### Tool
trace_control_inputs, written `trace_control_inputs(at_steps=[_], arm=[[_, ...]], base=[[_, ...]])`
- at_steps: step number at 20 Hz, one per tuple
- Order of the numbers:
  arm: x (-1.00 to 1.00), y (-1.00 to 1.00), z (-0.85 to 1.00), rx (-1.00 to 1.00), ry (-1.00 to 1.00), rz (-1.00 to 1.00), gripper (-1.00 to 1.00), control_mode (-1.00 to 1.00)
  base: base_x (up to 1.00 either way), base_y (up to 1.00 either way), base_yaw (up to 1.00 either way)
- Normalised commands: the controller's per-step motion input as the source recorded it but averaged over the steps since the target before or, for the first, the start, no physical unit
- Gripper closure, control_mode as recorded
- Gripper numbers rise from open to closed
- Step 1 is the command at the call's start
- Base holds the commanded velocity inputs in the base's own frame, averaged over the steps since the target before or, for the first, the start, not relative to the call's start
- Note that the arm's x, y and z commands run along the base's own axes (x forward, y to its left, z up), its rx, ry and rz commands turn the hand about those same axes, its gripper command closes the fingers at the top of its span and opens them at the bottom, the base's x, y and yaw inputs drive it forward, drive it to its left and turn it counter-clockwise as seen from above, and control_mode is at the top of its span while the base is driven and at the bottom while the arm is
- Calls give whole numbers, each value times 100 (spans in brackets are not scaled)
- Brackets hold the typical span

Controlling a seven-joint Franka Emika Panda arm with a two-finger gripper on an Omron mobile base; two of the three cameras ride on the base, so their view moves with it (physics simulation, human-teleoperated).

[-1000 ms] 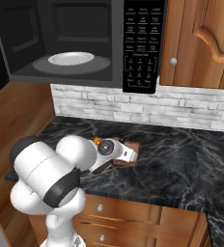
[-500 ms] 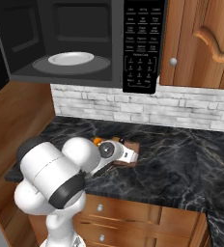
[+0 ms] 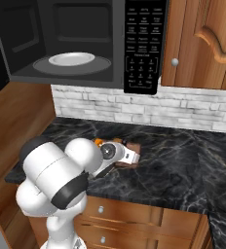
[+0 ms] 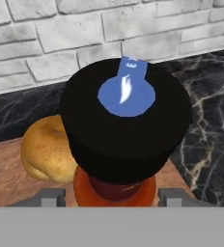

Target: Retrieve the reheated potato from the microwave, then place the potato, cheese, and condiment on the cutting board.

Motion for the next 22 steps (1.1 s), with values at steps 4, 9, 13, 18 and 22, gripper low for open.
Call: trace_control_inputs(at_steps=[4,9,13,18,22], arm=[[0,0,0,0,0,0,-100,-100],[5,0,0,0,0,0,-100,-100],[24,0,0,0,0,0,-100,-100],[18,0,0,0,0,0,-100,-100],[-7,0,0,0,0,0,-100,-100]], base=[[0,0,0],[0,0,0],[0,0,0],[0,0,0],[0,0,0]])
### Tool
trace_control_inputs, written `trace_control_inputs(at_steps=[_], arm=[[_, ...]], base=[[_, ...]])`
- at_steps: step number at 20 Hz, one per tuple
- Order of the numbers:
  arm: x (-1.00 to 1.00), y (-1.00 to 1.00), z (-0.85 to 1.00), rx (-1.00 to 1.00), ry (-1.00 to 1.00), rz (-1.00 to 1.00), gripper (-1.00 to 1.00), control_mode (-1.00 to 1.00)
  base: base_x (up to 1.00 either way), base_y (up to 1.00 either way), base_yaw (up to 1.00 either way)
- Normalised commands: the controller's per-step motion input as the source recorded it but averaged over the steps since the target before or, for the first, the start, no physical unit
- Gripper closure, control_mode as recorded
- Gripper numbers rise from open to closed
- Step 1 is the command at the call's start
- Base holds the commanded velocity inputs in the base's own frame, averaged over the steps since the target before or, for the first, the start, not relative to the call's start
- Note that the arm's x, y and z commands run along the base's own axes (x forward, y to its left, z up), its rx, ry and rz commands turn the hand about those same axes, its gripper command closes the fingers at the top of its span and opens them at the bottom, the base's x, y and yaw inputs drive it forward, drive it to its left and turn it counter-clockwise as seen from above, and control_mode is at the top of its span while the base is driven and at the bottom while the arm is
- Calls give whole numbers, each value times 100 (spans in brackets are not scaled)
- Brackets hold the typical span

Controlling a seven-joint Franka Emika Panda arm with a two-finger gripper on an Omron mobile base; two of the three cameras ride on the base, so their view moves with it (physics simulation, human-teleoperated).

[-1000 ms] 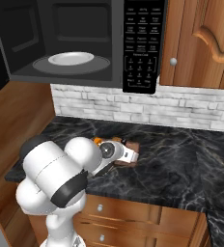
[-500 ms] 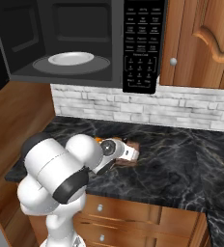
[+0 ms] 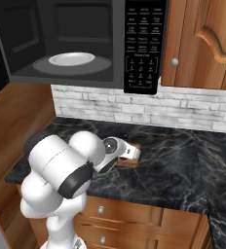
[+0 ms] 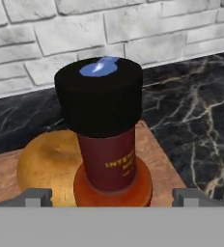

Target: Retrieve the reheated potato from the microwave, then place the potato, cheese, and condiment on the cutting board.

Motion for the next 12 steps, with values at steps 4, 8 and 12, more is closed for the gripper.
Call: trace_control_inputs(at_steps=[4,8,12], arm=[[-2,0,0,0,0,0,-100,-100],[-1,0,0,0,-1,0,-100,-100],[-38,0,20,0,0,0,-100,-100]], base=[[0,0,0],[0,0,0],[0,0,0]])
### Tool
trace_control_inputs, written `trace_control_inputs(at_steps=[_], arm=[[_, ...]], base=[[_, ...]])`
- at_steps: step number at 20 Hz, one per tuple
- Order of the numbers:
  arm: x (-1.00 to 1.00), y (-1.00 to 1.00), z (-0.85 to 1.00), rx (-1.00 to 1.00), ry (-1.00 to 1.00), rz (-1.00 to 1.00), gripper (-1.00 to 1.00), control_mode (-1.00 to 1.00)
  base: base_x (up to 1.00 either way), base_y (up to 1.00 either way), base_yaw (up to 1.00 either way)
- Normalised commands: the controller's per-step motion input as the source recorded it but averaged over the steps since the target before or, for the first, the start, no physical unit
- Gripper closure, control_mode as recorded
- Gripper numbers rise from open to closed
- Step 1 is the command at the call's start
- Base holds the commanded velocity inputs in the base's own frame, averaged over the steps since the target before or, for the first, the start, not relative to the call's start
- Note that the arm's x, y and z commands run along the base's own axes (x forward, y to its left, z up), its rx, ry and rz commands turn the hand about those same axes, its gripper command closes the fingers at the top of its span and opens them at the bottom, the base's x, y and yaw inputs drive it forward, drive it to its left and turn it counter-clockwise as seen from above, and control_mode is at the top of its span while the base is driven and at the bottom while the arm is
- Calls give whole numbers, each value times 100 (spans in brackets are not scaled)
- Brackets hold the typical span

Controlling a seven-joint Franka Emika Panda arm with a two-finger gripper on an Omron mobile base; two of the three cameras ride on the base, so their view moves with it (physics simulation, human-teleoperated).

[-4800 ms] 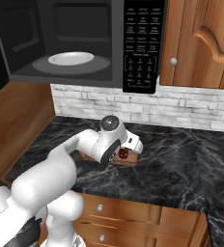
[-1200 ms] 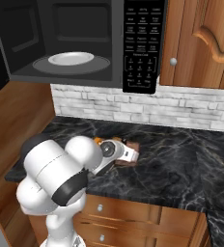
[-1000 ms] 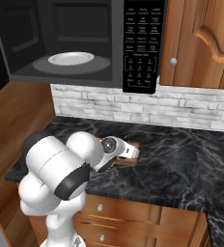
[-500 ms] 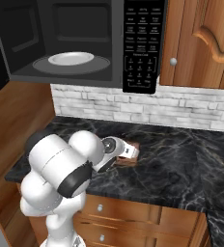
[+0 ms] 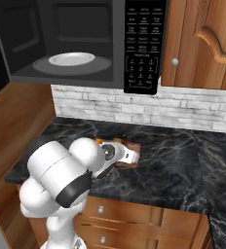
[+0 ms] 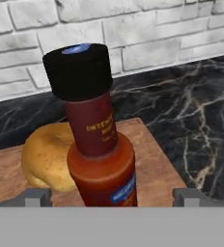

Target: Retrieve the reheated potato from the microwave, then place the potato, cheese, and condiment on the cutting board.

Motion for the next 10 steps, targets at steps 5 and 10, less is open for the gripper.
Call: trace_control_inputs(at_steps=[5,10], arm=[[-90,0,53,0,0,0,-100,-100],[-83,0,77,0,0,0,-100,-100]], base=[[0,0,0],[0,0,0]])
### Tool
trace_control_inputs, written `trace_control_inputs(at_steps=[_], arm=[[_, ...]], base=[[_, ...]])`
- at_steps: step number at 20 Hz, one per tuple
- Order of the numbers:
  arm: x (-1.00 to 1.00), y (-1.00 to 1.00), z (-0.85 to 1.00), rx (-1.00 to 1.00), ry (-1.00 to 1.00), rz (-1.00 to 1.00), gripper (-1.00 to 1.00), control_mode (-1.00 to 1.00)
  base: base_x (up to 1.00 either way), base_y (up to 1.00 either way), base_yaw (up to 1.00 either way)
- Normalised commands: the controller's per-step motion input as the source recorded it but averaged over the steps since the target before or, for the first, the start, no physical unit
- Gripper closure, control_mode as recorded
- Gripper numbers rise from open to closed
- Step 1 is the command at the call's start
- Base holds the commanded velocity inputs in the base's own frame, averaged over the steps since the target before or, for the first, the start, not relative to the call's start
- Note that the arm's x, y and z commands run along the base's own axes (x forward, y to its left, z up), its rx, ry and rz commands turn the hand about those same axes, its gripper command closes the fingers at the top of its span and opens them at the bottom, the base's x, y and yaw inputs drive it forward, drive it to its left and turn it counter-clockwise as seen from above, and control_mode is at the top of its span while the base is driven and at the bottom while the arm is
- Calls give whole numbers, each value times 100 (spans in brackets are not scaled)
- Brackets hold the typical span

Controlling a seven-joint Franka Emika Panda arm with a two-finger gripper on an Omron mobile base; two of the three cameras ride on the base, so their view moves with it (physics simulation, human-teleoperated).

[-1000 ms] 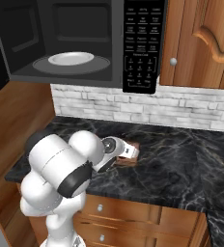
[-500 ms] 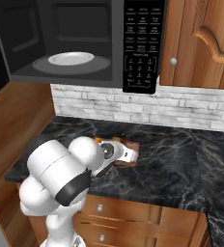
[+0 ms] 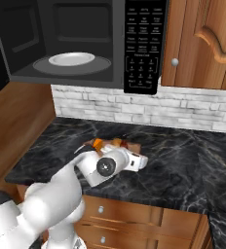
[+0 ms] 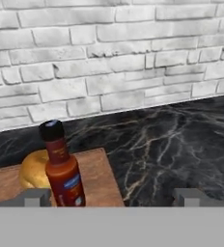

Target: Retrieve the reheated potato from the microwave, then place the potato, cheese, and condiment on the cutting board.

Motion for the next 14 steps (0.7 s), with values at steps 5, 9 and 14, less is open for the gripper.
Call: trace_control_inputs(at_steps=[5,9,14], arm=[[-78,0,70,0,1,0,-100,-100],[-86,0,72,0,9,0,-100,-100],[-96,0,67,4,21,0,-100,-100]], base=[[0,0,0],[0,0,0],[0,0,0]])
